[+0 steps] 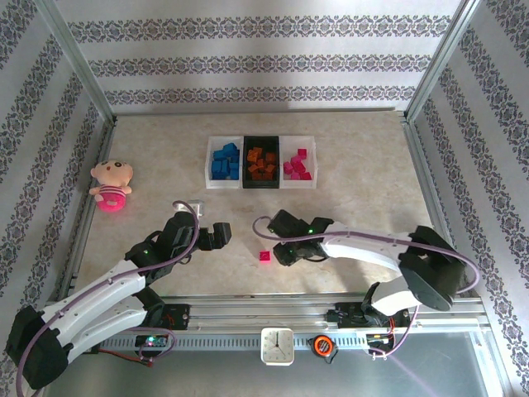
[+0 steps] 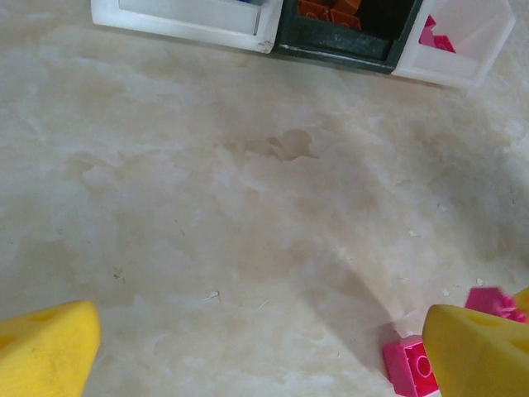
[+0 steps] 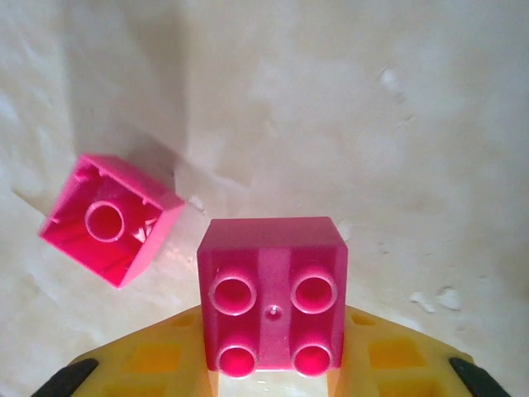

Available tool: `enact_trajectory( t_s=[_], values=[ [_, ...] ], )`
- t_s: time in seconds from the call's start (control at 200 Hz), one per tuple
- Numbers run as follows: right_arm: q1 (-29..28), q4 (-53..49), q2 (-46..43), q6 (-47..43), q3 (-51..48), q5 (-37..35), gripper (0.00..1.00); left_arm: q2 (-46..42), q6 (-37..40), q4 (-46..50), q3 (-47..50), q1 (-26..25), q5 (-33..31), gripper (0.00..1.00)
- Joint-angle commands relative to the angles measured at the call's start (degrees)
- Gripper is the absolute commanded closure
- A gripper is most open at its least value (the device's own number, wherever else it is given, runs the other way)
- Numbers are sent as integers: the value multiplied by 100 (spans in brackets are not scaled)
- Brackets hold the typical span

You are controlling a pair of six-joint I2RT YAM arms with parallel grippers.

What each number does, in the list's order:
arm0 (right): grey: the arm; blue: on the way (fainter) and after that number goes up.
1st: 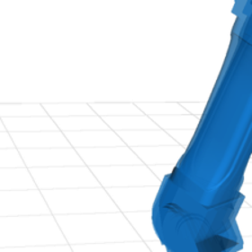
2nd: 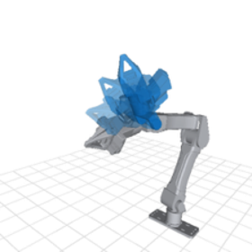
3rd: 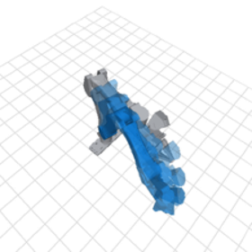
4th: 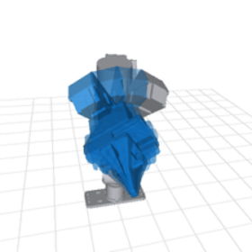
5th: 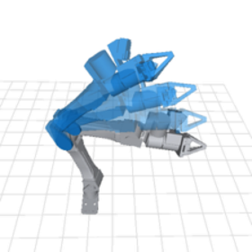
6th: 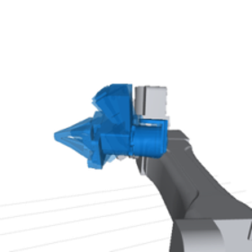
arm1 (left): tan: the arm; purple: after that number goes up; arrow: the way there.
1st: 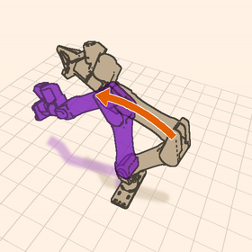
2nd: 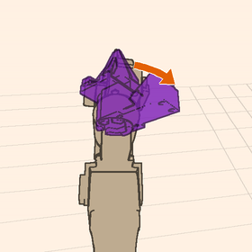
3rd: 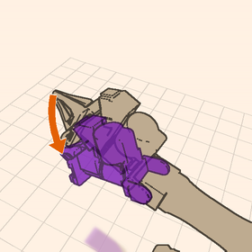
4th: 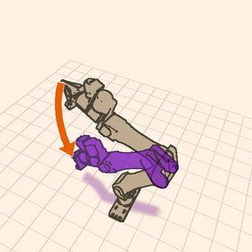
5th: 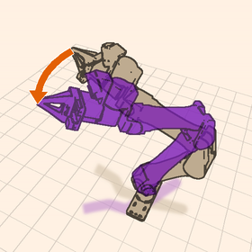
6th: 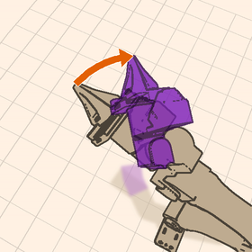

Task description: Sort the legos into containers by color

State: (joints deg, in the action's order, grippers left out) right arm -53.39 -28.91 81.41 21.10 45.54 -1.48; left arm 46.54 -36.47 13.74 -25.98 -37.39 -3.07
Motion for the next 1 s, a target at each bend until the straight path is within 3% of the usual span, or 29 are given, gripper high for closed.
enact_trajectory(
  t_s=[0.0,0.205,0.37,0.655,0.755,0.865,0.994],
  values=[
    [226,-176,-314,-213,307,-51,78,77,117,-197,-41,67,94,0],
    [859,201,269,-588,1549,340,79,278,219,-237,-165,64,320,0],
    [1231,386,1618,-611,3020,361,79,638,337,-129,-367,56,642,0],
    [1706,55,3664,-359,5172,-153,74,647,299,-32,-325,54,636,0],
    [1844,-52,4085,-225,5689,-158,66,586,307,-4,-303,54,639,0],
    [1948,-100,4237,-133,5994,-62,45,534,307,66,-288,56,624,0],
    [1938,-18,3943,-183,5801,-50,40,419,296,94,-252,53,555,0]
  ],
)
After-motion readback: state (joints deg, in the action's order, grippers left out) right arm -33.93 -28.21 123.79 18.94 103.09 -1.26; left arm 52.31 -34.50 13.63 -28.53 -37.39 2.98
